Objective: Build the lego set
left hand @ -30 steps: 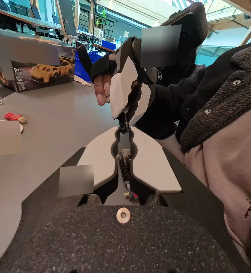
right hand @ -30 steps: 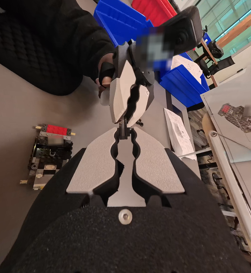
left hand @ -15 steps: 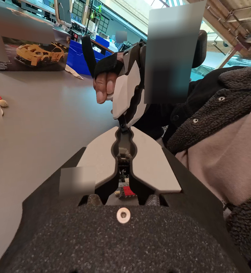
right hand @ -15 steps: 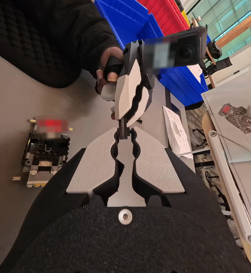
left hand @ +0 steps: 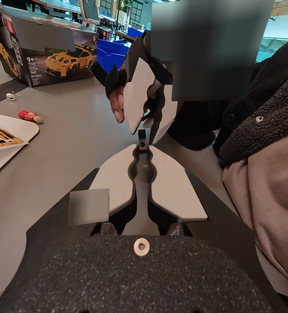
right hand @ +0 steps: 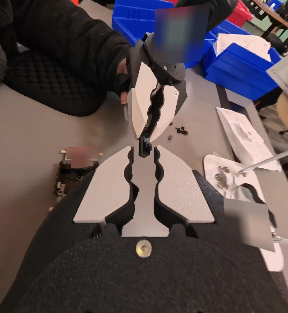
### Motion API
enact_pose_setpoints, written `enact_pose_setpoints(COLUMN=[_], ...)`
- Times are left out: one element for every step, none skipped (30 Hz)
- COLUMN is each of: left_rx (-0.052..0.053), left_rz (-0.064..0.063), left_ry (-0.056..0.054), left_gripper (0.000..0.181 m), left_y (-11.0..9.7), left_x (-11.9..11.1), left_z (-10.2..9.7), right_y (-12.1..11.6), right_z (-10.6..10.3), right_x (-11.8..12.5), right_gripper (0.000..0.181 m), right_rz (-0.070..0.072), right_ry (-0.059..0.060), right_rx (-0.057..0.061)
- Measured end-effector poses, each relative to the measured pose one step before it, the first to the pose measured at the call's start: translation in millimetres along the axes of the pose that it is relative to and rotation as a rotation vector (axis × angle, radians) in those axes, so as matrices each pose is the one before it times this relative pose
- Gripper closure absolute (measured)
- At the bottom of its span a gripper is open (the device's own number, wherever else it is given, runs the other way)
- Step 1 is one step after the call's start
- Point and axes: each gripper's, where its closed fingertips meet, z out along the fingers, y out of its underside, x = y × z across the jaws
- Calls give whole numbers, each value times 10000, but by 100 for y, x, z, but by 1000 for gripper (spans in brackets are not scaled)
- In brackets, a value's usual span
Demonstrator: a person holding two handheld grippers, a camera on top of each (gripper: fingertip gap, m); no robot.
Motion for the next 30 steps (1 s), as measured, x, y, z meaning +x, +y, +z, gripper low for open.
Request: enact_pose_setpoints(left_rx=[-2,21,18,20,11,6,-7,1,14,9,17,17,17,14,3,27,93,108,67,50,72,67,29,-41,-153,-190,-194,-182,-116,-52], left_rz=[45,29,6,3,11,8,11,14,4,-5,14,37,54,52,29,0,-25,-90,-156,-164,-132,-117,-87,-4,113,244,278,200,117,99], left_ry=[19,24,4,15,18,40,30,-24,-28,2,-11,5,30,37,85,114,112,124,169,157,116,85,102,104,-30,-260,-355,-249,-187,-62], left_gripper=[174,174,174,174,174,174,174,174,174,174,174,174,174,174,173,173,169,165,162,160,160,160,160,161,163,166,171,172,172,172], left_y=[79,26,-1,-26,-26,-10,0,3,-18,-19,-25,-28,-6,8,21,8,-74,-110,-56,-5,-6,-12,-28,5,126,155,133,85,-6,-31], left_x=[-10,0,-2,12,42,81,62,-10,-45,0,-12,28,68,69,106,109,92,54,81,61,19,32,155,290,179,-74,-195,-122,-119,2], left_z=[-14,-4,3,6,2,17,35,28,2,-25,-9,4,26,17,2,-53,-93,-114,-133,-109,-83,-8,108,202,285,257,157,32,-30,-34], right_y=[68,56,-14,-56,-107,-83,-22,7,6,-29,-29,-52,-30,-2,9,0,-15,-56,-48,-5,-76,-106,5,108,135,104,29,77,53,-94], right_z=[-35,4,40,57,62,52,33,-13,-11,-8,-25,-35,-44,-47,-43,-90,-110,-143,-130,-81,-12,21,86,119,127,110,74,32,23,-4], right_x=[-68,-25,-10,-84,-44,42,52,59,74,-12,35,-8,-61,-26,-62,-92,-50,-22,40,-74,-194,-151,-175,-105,43,10,-118,20,131,-24], right_gripper=[158,158,158,159,162,164,167,167,168,168,168,168,168,168,168,169,169,169,169,169,169,169,169,169,169,169,169,169,168,168], right_rz=[257,187,110,74,53,29,-2,-14,20,18,-28,-54,-36,-40,-70,-107,-182,-300,-350,-266,-147,-63,-45,-37,-28,21,66,41,2,29], right_ry=[-193,-112,-61,-72,-33,42,48,38,36,-13,19,-3,-42,-27,-45,-47,-5,54,128,32,-69,-59,-77,-34,53,12,-84,10,81,-21], right_rx=[118,104,104,84,78,51,27,11,11,27,28,47,55,31,31,46,36,55,13,-38,28,69,3,-62,-76,-47,0,-43,-30,50])
